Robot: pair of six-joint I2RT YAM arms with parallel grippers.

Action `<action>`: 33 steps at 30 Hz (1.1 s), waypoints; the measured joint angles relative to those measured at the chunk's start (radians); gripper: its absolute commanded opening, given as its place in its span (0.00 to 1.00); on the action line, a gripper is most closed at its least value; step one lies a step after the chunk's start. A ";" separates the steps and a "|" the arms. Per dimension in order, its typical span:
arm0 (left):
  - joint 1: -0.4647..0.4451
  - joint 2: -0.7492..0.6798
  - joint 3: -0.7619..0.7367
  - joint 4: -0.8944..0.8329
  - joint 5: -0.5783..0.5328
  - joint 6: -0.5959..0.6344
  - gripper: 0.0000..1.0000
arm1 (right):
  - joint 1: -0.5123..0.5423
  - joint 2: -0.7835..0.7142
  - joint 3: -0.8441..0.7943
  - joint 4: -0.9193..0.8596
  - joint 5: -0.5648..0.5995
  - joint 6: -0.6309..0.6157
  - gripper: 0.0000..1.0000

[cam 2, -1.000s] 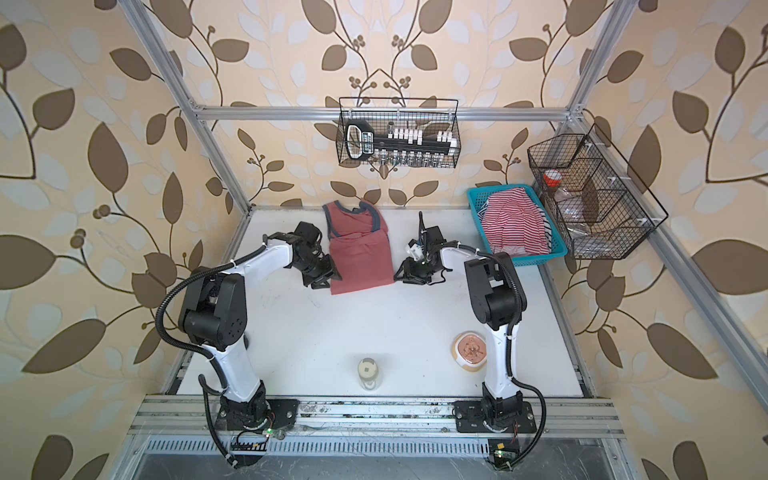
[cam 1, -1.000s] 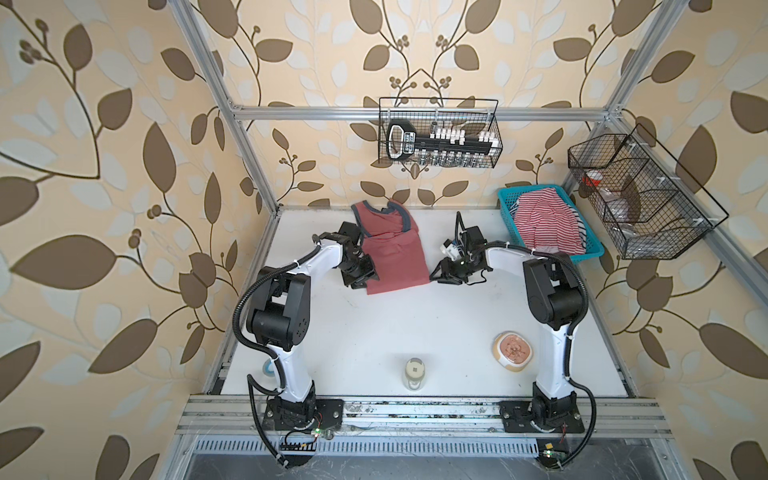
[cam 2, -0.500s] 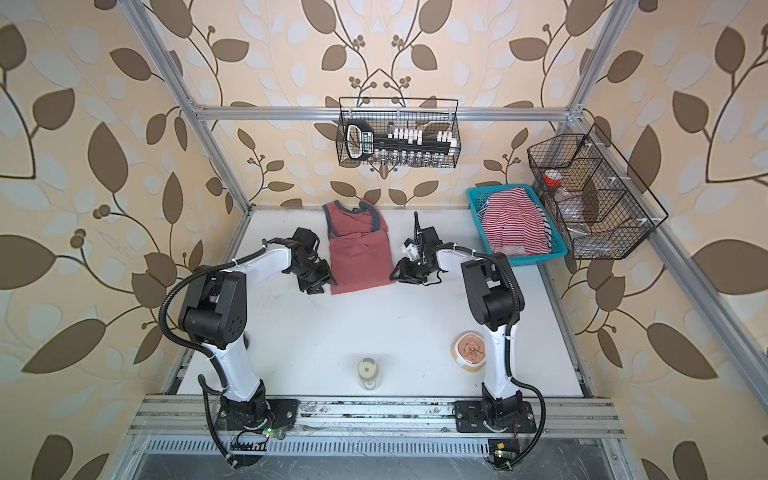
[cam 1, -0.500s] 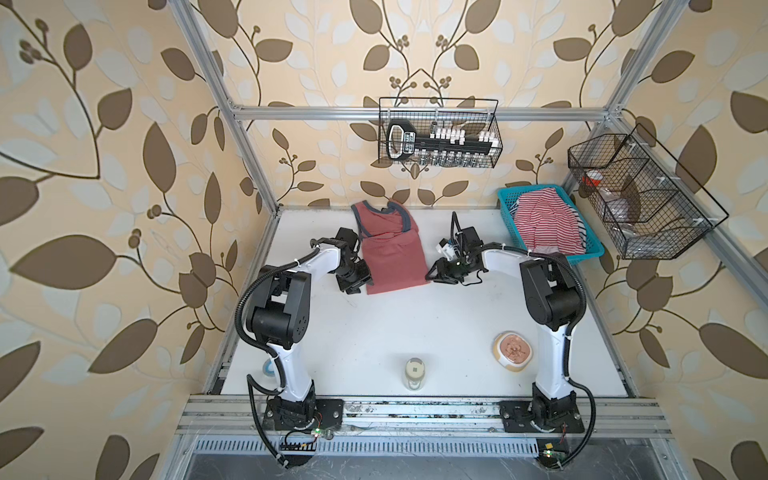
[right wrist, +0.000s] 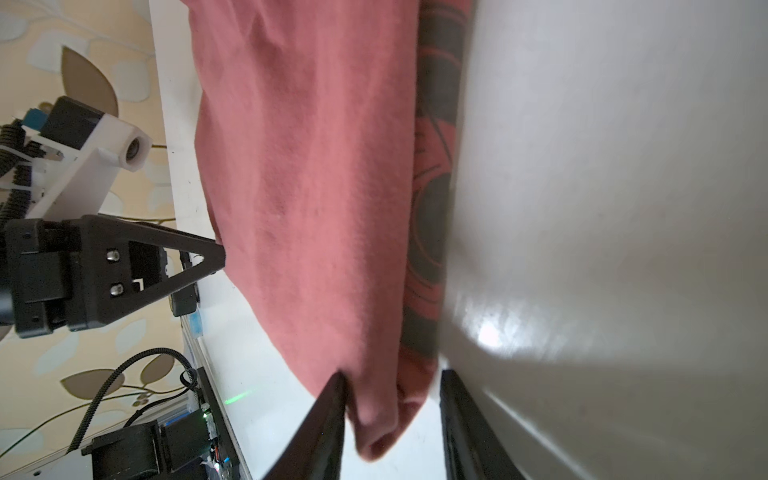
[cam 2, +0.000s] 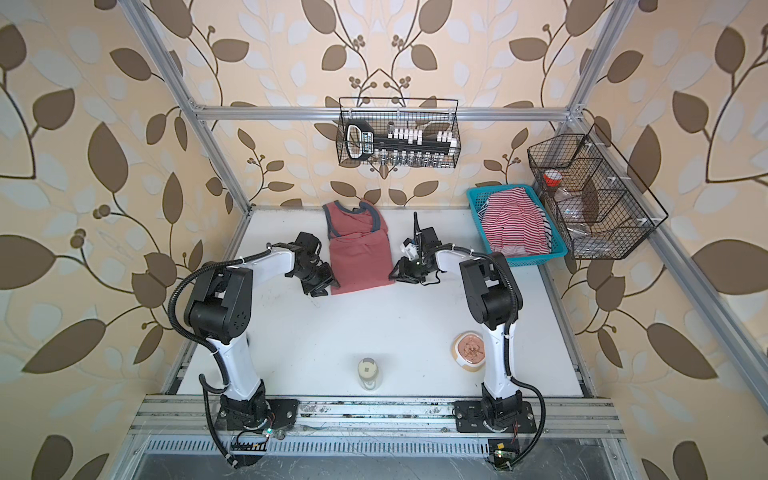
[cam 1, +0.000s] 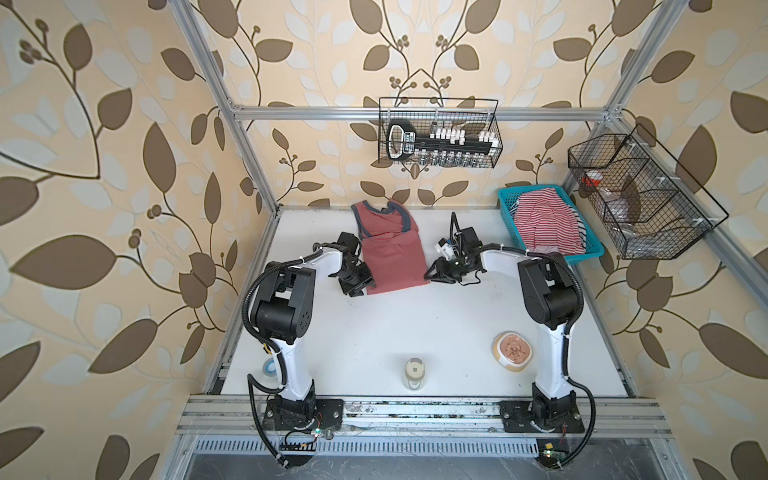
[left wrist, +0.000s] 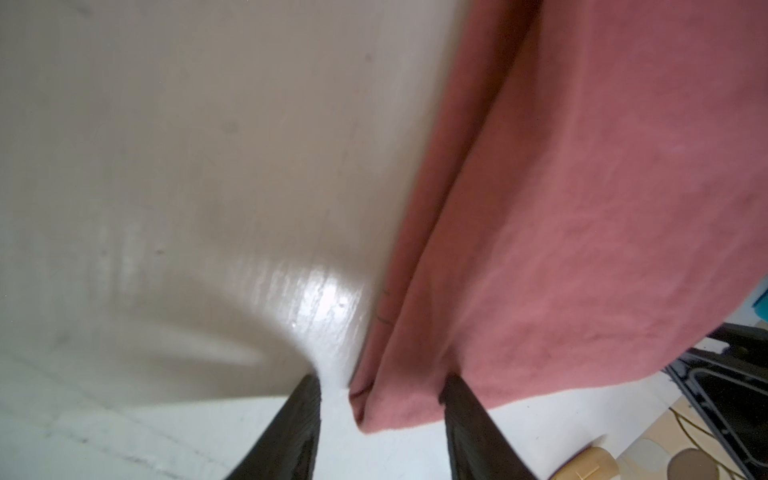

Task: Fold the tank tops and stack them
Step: 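Grasp the folded edge nearest the robot with both grippers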

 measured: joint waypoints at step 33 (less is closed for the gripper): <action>-0.101 -0.327 -0.387 0.045 0.023 -0.068 0.00 | 0.111 -0.357 -0.465 0.170 -0.010 0.059 0.00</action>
